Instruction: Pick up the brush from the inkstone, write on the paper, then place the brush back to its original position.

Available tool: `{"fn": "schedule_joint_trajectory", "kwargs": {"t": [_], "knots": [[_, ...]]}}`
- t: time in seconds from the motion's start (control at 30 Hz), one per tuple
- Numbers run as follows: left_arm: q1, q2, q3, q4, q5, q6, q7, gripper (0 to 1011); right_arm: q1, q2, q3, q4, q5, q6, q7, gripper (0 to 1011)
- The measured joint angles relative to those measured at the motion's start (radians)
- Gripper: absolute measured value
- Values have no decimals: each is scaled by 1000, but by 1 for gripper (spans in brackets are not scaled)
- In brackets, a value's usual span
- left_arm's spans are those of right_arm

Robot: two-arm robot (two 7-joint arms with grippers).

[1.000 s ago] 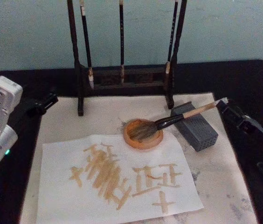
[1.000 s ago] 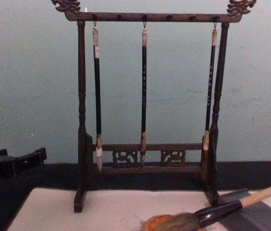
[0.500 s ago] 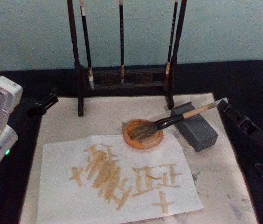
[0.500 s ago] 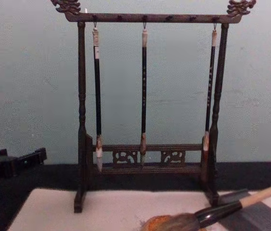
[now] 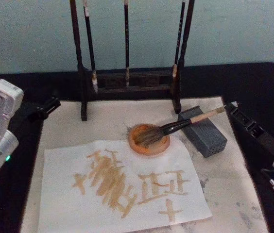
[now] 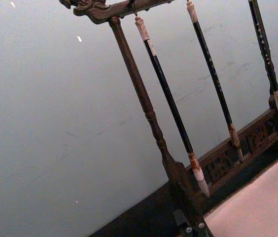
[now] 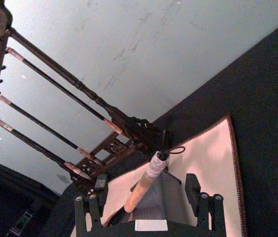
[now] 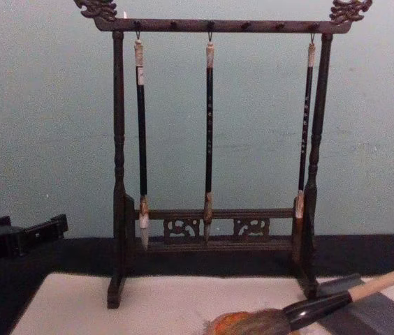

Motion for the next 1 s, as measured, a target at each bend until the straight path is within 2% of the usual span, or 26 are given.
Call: {"fn": "schedule_joint_trajectory", "kwargs": {"t": [0.57,1.0], "knots": [[0,0,0,0,0,0,0,1002,67,-2,-47,79,64,22,26,1008],[0,0,0,0,0,0,0,1002,133,-9,-84,169,103,31,53,1008]]}}
